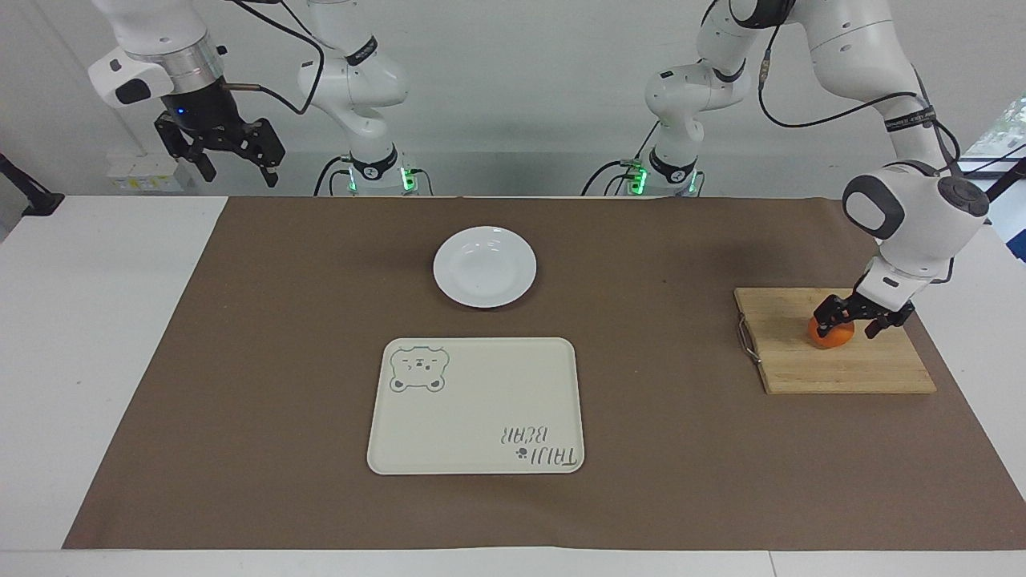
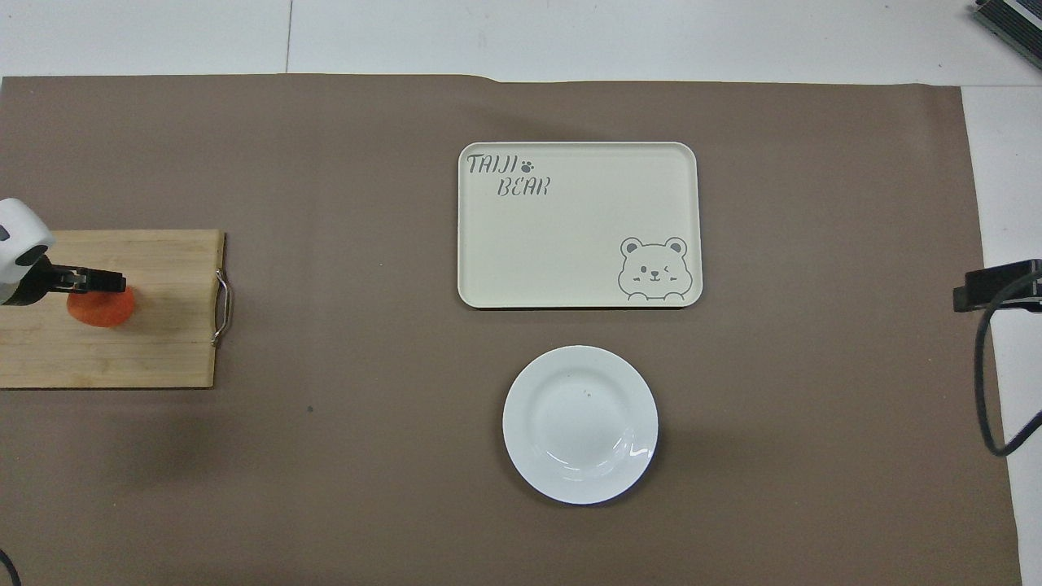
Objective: Place orange and plate with both arms
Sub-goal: 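Lower the left gripper onto the orange and grasp it, then carry the orange with the left gripper and drop it onto the plate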
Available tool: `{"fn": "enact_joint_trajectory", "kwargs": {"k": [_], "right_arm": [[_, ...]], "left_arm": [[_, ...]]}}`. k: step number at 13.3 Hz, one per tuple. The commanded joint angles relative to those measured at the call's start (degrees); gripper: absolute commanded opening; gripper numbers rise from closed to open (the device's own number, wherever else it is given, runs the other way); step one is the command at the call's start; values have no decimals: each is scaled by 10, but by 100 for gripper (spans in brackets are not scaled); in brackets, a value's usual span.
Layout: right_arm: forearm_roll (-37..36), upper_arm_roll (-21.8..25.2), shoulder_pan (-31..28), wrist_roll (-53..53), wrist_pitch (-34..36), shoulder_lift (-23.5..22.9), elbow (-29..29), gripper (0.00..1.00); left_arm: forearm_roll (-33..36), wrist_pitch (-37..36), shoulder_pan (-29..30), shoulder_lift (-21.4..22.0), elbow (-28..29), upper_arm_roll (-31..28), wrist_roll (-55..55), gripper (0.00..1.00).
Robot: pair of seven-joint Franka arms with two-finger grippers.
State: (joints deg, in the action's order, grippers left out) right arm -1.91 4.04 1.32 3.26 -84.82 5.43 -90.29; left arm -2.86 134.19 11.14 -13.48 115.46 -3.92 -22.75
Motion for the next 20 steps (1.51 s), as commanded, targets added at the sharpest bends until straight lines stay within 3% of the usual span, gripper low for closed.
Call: {"fn": "enact_joint_trajectory", "kwargs": {"k": [1, 3, 4, 6, 7, 9, 14, 17, 20], "right_arm": [[7, 0, -6, -15, 0, 9, -12, 100], [7, -1, -6, -15, 0, 11, -14, 100], [7, 0, -6, -15, 1, 12, -15, 100], [7, -1, -6, -15, 5, 12, -16, 100], [7, 0, -7, -15, 5, 12, -16, 100], [7, 0, -7, -15, 3, 12, -16, 100], [7, 1, -8, -15, 4, 12, -16, 100], [7, 2, -8, -16, 3, 14, -19, 100], [7, 3, -8, -16, 2, 20, -28, 100]], "left_arm": [[-9, 26, 9, 14, 41, 4, -14, 100], [-9, 20, 7, 15, 42, 4, -13, 100], [-9, 18, 9, 15, 42, 4, -13, 93], [-9, 17, 8, 15, 41, 4, -13, 23], [-9, 16, 8, 15, 38, 4, -13, 0], [-9, 14, -1, 18, 31, 4, -13, 0], [-9, -22, -75, 86, 31, 5, 7, 0], [-9, -55, -145, 122, 31, 5, 86, 0], [-9, -64, -237, 128, 32, 6, 181, 0]]}}
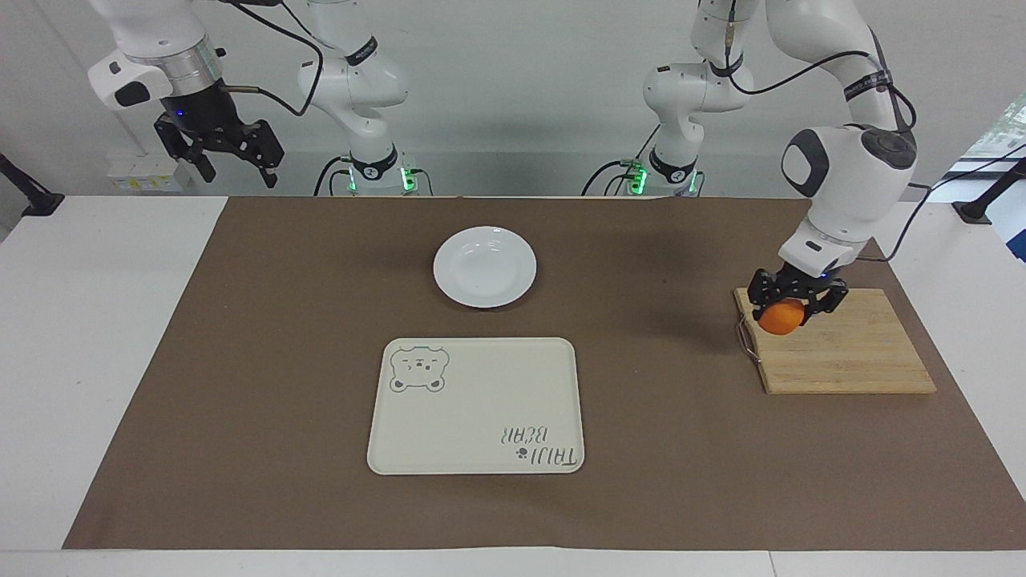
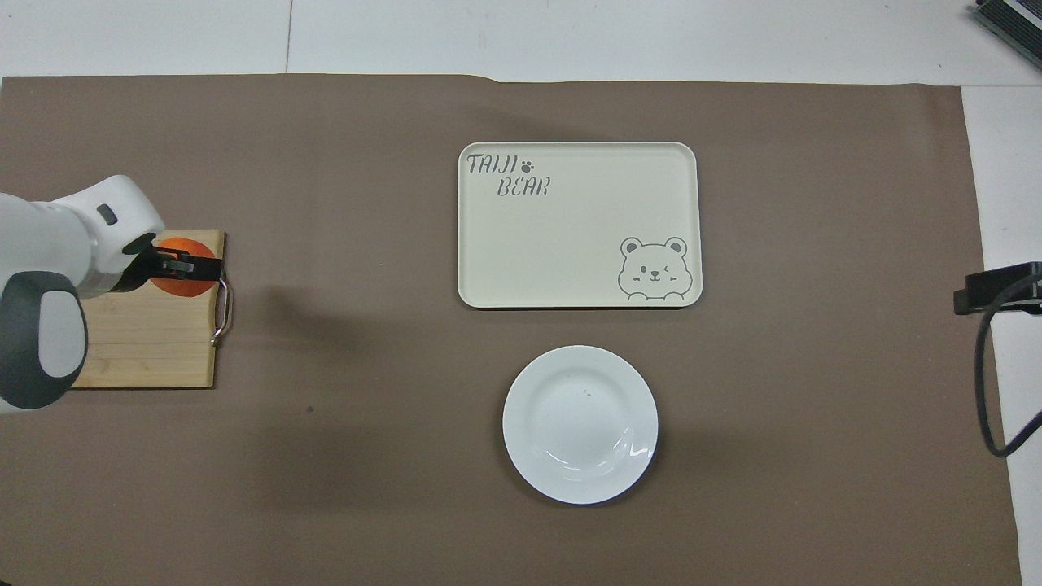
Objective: Place orange and plate with both arms
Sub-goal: 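Carry the orange with the left gripper and drop it onto the plate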
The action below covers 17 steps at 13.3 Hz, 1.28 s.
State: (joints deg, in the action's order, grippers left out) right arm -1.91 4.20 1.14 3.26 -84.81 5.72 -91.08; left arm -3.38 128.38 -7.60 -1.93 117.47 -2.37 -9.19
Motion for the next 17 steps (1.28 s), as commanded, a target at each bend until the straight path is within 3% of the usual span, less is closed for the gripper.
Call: {"fn": "enact_joint_trajectory", "kwargs": {"k": [1, 8, 14, 16, 17], "right_arm": [[7, 1, -7, -16, 2, 17, -20, 100], [8, 1, -6, -17, 3, 18, -21, 100], [8, 2, -7, -17, 3, 18, -22, 100], [9, 3, -8, -15, 2, 28, -36, 100], [22, 4, -9, -15, 0, 34, -45, 100]], "left_arm": [[-4, -3, -81, 11, 11, -7, 72, 0], [-4, 71, -317, -20, 11, -4, 341, 0], [-7, 126, -452, -75, 11, -1, 448, 0], [-21, 156, -471, -96, 10, 2, 457, 0], [-23, 179, -477, -117, 9, 3, 469, 5]]}}
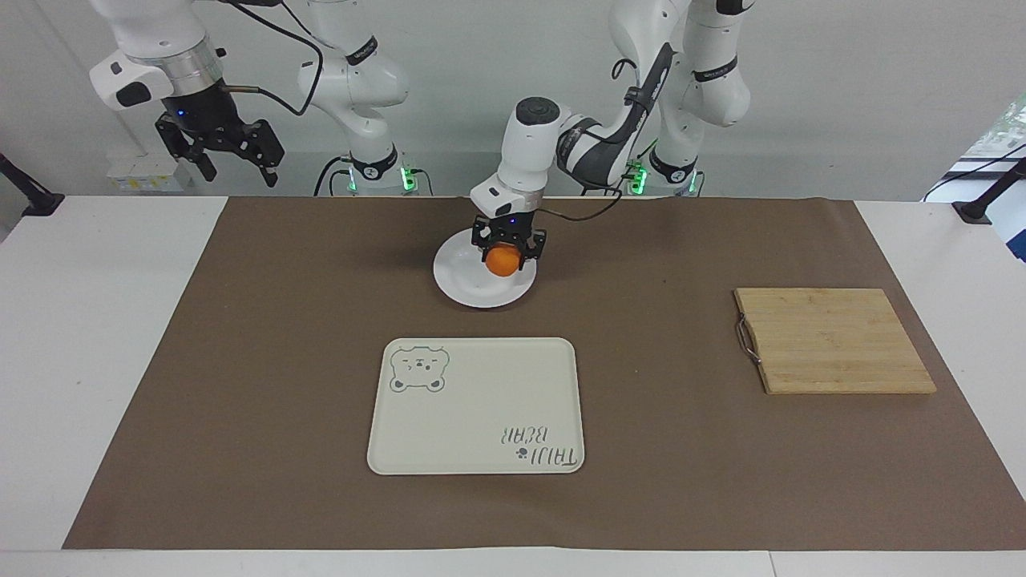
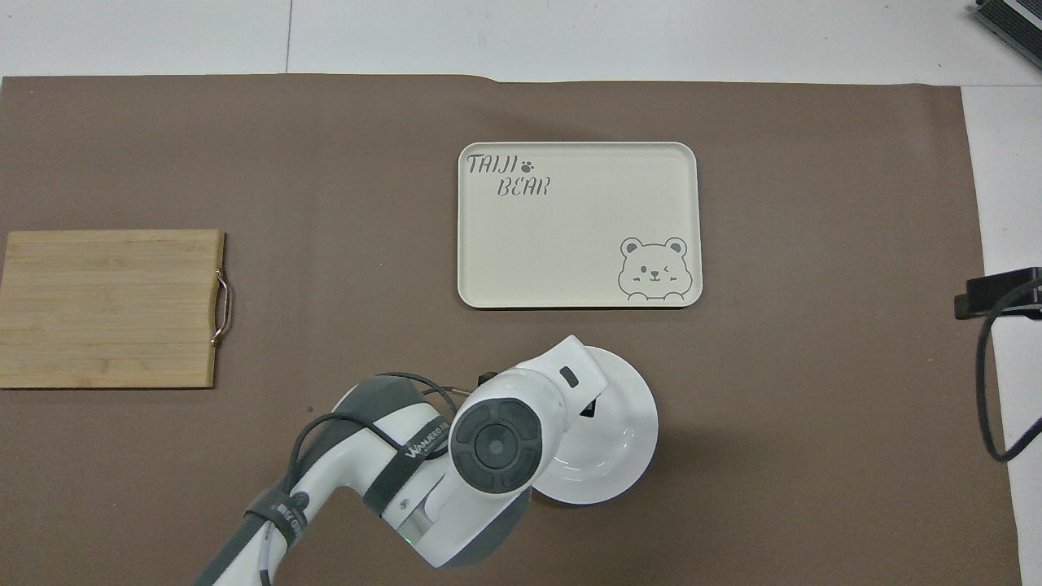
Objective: Place orange and plate with both arms
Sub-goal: 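Carry the orange with the left gripper and drop it onto the plate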
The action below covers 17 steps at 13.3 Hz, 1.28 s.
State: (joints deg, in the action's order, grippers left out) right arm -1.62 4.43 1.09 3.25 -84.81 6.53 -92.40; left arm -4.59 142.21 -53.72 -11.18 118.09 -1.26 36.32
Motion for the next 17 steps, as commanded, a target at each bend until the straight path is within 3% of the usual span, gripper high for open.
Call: {"fn": "enact_joint_trajectory", "kwargs": {"k": [1, 3, 6, 10, 13, 17], "right_arm": [[33, 3, -13, -15, 0, 28, -36, 100], [52, 3, -18, -15, 0, 32, -44, 100], [81, 3, -20, -16, 1, 44, -68, 100], [135, 6, -22, -29, -17, 94, -151, 100], [175, 6, -21, -47, -74, 102, -203, 100], [210, 3, 16, -105, -177, 97, -311, 100]], "left_arm": [[-12, 51, -18, -34, 3, -2, 24, 32], [-12, 52, -17, -35, -1, -1, 31, 98], [-12, 47, -17, -32, -8, -1, 26, 100], [-12, -21, 1, 20, -11, -7, 19, 100], [-2, -141, 55, 87, -11, -11, 3, 100], [20, -195, 182, 126, -10, -11, -92, 100]]}}
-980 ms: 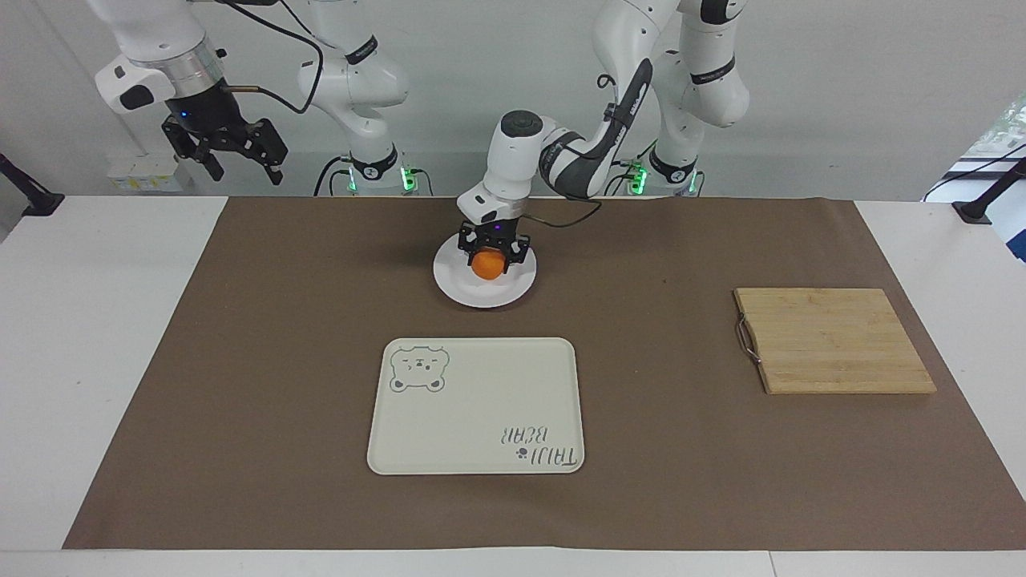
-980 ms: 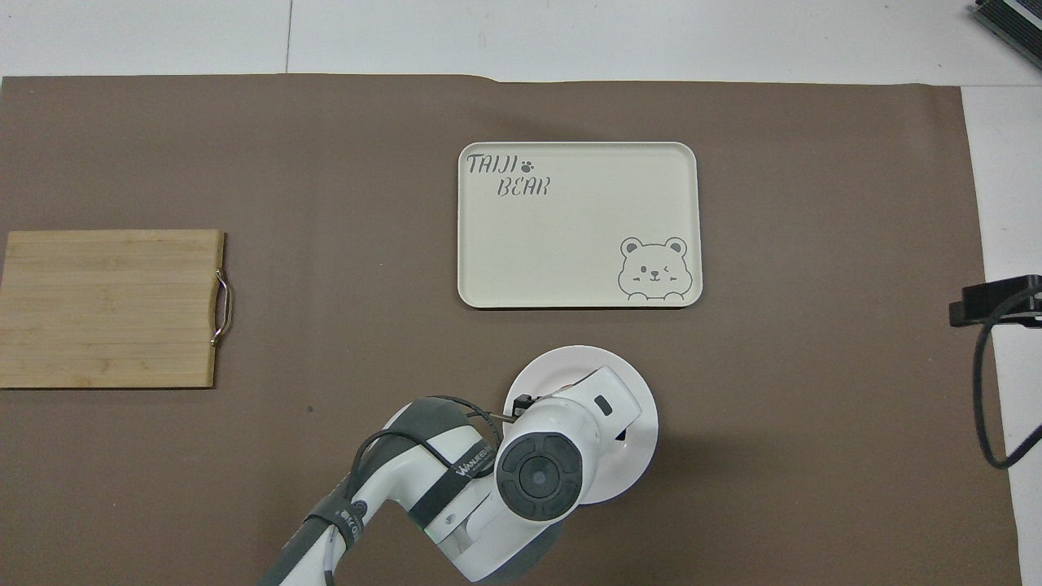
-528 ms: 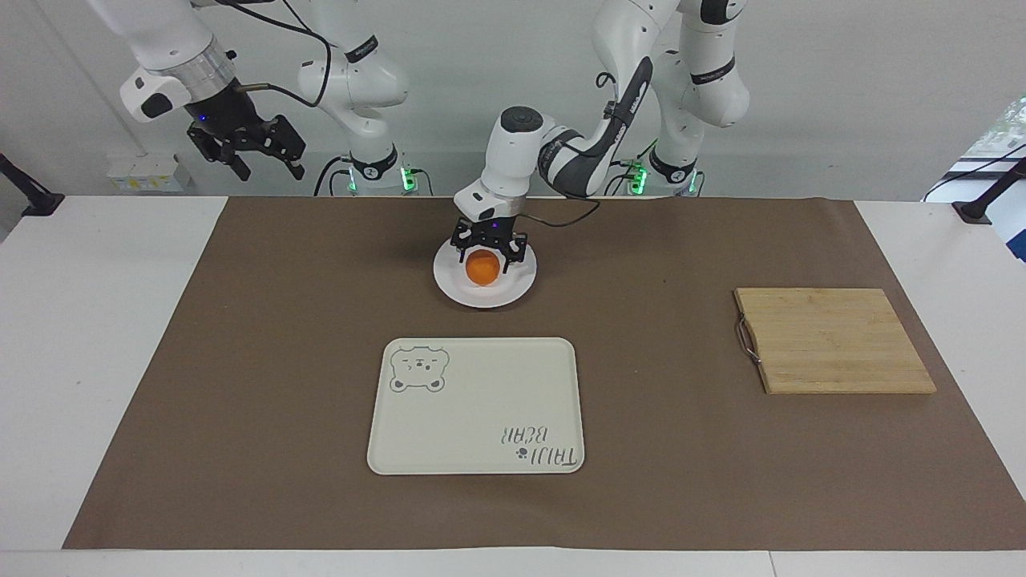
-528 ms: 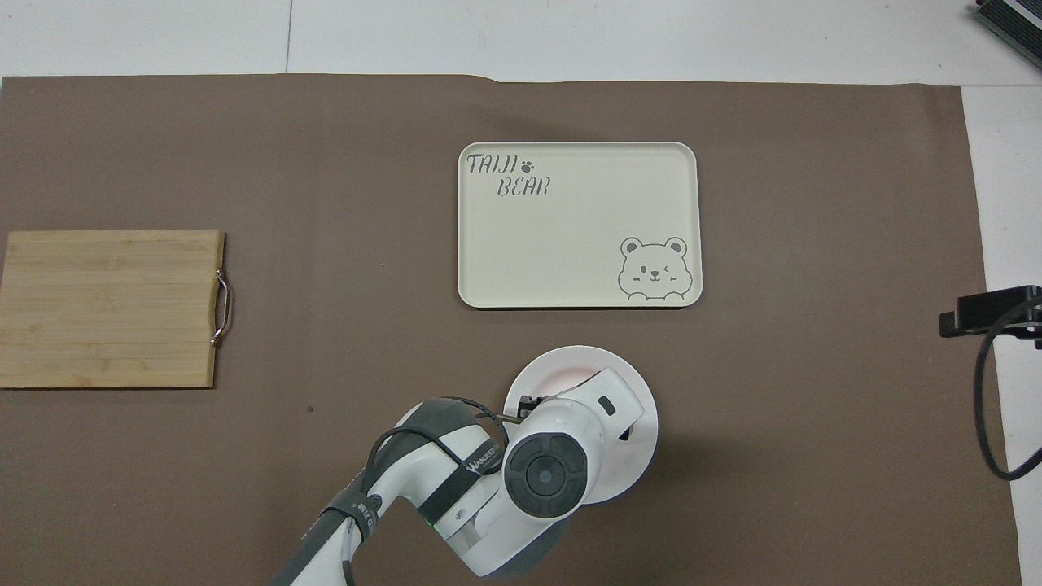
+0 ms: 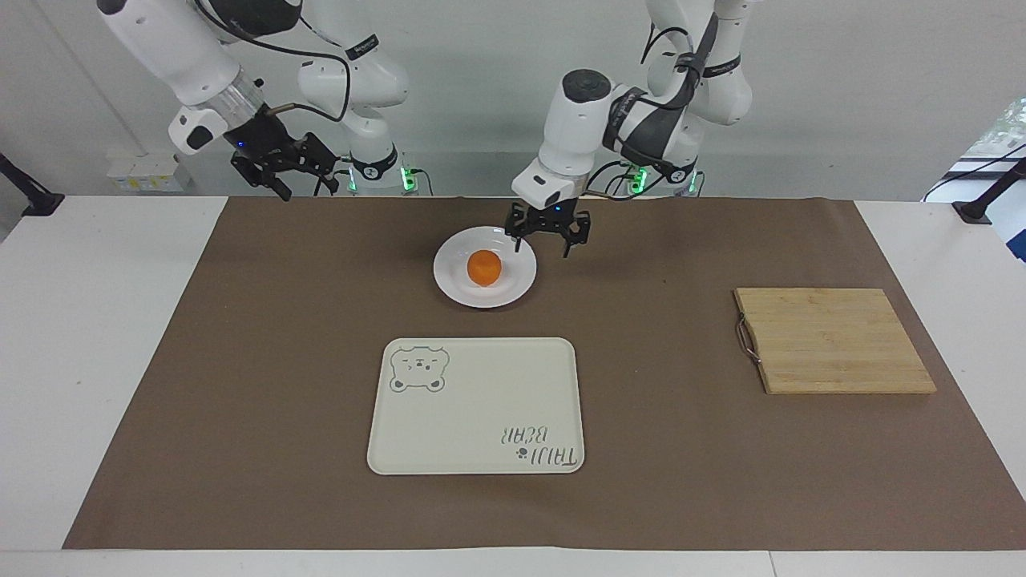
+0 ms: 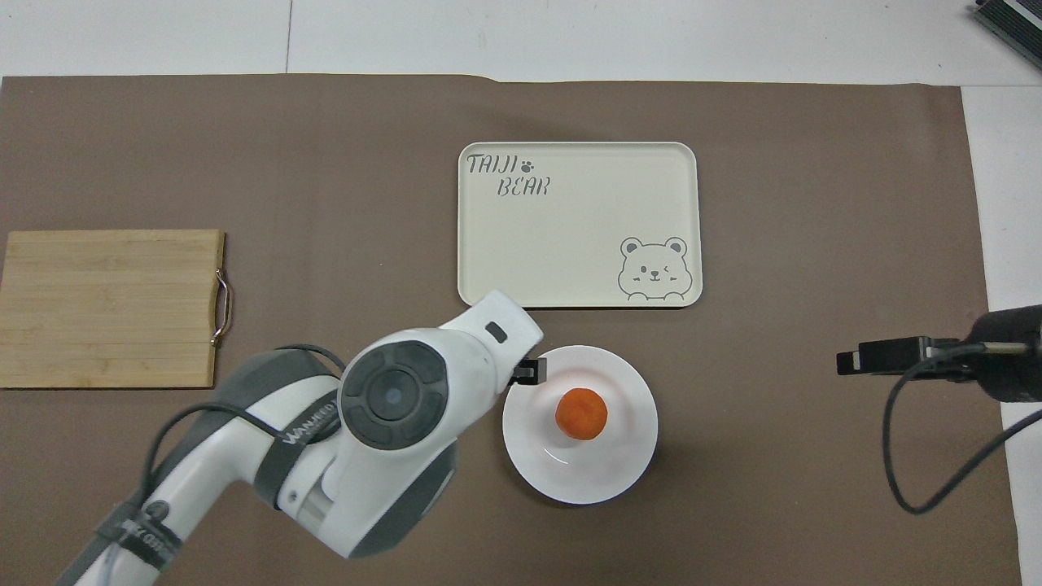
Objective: Place orange and plate with both arms
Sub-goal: 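Withdraw the left gripper while the right gripper reaches toward the plate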
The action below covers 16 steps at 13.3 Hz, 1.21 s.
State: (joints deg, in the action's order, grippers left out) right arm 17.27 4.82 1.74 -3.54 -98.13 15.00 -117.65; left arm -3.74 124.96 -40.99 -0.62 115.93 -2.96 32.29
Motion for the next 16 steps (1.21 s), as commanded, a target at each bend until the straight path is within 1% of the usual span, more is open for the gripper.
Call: {"fn": "enact_joint_trajectory", "kwargs": {"k": [1, 4, 5, 7, 8, 9, 11, 13, 16], "right_arm": [[28, -1, 13, -67, -57, 11, -76, 100], [82, -1, 15, -184, -120, -2, -158, 100], [107, -1, 19, -203, -141, -9, -179, 100], [124, -1, 51, -203, -174, -11, -208, 100], [152, -1, 51, -209, -178, -19, -226, 100], [186, -1, 53, -234, -183, -28, -238, 100], [216, -1, 69, -255, -224, -38, -266, 100], [260, -1, 73, -297, -249, -42, -298, 100], [332, -1, 74, -339, -252, -65, -325, 100]], "left_arm": [[12, -30, 89, 26, 11, 6, -84, 100], [13, -62, 178, 49, 4, 6, -185, 100], [13, -81, 207, 48, -18, 5, -212, 100], [13, -134, 269, 29, -85, 6, -281, 100], [13, -165, 292, 26, -114, 6, -321, 100], [13, -196, 310, 26, -139, 6, -348, 100], [25, -263, 347, 26, -201, 6, -366, 100], [34, -323, 363, 26, -258, 4, -377, 100], [33, -390, 381, 19, -307, 4, -382, 100]]}}
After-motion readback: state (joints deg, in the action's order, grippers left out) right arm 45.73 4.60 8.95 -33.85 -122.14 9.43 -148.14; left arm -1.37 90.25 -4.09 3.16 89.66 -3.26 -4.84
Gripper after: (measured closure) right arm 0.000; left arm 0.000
